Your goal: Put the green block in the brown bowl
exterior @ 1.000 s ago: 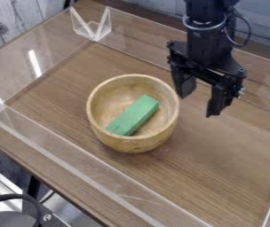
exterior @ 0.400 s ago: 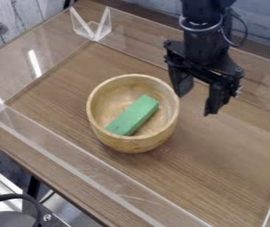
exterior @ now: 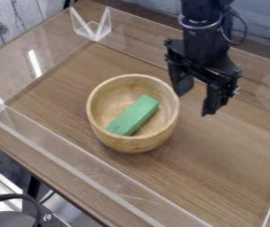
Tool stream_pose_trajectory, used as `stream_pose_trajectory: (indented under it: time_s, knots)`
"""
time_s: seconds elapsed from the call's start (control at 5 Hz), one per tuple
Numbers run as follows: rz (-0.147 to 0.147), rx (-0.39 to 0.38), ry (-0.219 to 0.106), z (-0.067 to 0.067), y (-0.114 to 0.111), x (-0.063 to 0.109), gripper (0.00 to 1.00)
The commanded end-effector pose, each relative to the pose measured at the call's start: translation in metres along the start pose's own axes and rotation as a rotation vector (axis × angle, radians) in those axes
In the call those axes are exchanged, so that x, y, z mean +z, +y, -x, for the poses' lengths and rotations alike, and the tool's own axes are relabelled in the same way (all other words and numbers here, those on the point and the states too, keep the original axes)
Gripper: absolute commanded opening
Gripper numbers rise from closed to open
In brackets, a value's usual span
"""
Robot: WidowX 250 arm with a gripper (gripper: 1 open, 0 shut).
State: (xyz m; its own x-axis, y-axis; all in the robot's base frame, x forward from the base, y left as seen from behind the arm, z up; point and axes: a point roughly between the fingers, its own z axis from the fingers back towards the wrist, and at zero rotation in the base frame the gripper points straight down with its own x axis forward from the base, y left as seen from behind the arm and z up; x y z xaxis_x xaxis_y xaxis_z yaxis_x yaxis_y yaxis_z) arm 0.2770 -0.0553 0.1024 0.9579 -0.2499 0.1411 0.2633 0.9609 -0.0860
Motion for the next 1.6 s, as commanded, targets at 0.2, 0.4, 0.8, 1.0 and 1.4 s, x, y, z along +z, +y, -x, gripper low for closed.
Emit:
stream_pose_trajectory:
  time_s: [0.2, 0.4, 0.8, 1.0, 1.4]
  knots:
    - [-0.021, 0.019, -0.035, -0.015, 0.002, 0.008, 1.00]
    - [-0.041, 0.056, -0.042, -0.019, 0.001, 0.006, 1.00]
    - [-0.056, 0.059, -0.026, -0.016, -0.013, -0.002, 1.00]
    - [-0.050, 0.055, -0.034, -0.018, -0.021, -0.005, 1.00]
    - [-0.082, 0.010, -0.056, -0.013, -0.018, -0.016, 0.00]
